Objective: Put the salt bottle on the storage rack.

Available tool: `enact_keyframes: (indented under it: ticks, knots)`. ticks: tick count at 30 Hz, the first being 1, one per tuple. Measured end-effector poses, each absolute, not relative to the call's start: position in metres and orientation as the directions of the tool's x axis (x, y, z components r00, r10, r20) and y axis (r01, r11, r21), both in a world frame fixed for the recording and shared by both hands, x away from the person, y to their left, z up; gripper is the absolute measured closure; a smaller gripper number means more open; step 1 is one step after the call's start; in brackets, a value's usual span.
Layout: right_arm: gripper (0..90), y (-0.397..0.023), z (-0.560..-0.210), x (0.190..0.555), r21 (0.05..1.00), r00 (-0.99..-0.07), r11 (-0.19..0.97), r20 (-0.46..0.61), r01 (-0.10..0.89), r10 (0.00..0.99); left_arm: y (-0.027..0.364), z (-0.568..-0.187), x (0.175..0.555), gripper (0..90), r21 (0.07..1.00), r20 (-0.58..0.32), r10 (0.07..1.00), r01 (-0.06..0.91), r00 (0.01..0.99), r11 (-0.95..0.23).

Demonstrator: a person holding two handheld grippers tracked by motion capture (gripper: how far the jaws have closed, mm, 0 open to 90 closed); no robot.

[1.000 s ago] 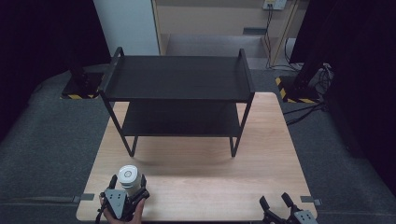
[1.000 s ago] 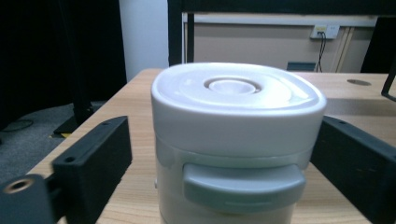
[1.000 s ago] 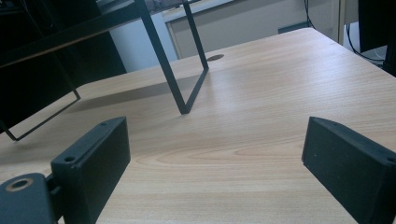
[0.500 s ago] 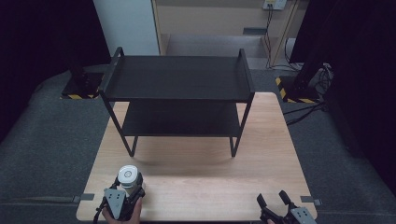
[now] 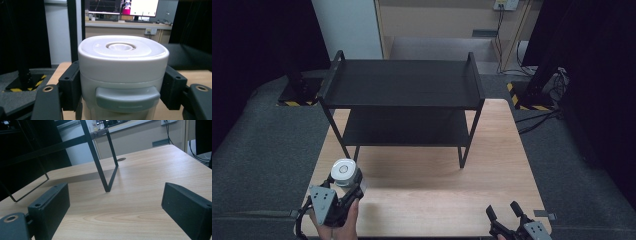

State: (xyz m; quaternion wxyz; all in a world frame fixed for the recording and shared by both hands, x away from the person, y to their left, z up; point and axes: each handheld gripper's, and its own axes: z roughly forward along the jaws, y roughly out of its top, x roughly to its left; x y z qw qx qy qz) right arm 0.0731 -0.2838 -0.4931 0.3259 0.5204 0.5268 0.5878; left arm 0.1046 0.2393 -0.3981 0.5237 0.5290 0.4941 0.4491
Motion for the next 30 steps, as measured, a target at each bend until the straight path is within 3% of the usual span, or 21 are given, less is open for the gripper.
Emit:
enact_keyframes:
  ticks: [13,30]
  knots:
    - [8.4,-0.287,-0.486,0.074,0.957,-0.240,-0.258,0.284,0.133,0.928,0.214,-0.347,0.146,30.6,0.999,-0.012,0.989,0.034,0.150,0.007]
    - [8.7,-0.293,-0.485,0.078,0.955,-0.226,-0.269,0.291,0.122,0.930,0.194,-0.337,0.217,30.6,0.997,-0.007,0.992,0.076,0.126,-0.002]
